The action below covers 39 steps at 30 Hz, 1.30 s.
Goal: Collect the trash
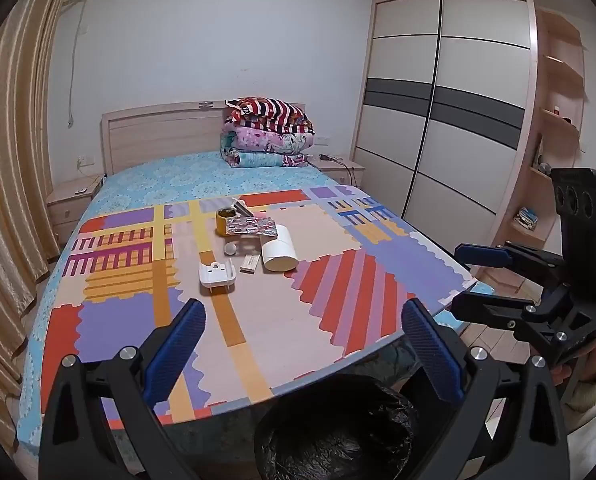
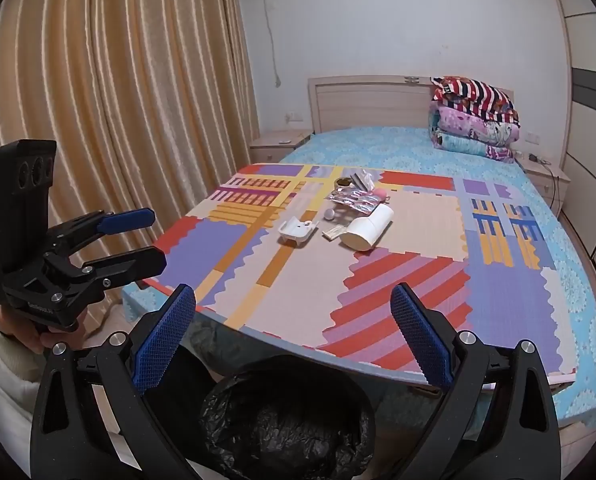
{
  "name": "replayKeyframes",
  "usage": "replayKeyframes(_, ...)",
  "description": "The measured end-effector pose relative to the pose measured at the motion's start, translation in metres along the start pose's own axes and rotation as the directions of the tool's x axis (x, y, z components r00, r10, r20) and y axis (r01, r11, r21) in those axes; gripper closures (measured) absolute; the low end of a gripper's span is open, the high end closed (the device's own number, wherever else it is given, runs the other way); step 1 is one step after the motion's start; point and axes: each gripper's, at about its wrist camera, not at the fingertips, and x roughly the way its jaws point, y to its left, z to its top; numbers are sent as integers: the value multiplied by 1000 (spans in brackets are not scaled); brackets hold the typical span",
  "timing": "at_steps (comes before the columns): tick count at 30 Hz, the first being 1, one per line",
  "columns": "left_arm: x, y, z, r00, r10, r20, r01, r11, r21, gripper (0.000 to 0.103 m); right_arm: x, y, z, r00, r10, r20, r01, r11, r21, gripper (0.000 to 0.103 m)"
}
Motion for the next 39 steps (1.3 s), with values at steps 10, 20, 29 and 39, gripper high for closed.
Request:
replayKeyframes(10, 0, 0, 0, 1000, -3, 0, 3, 1000, -8, 8, -1, -1, 0, 1000, 1, -1, -1, 1000, 2, 4)
replayKeyframes(20, 1, 3, 1, 1000, 0, 0, 0, 1000, -11, 8, 0, 1, 0, 1000, 1, 0, -1, 1000, 1, 4)
replayKeyframes(29, 1, 4, 0, 1000, -1, 1, 1, 1000, -12, 8, -1, 0, 1, 1000, 1, 2, -1, 1000, 1, 4)
replayKeyframes(39, 0, 4, 1, 1000, -2, 1, 2, 1000, -13, 8, 0, 1, 0, 1000, 0, 3, 0, 1000, 0, 4)
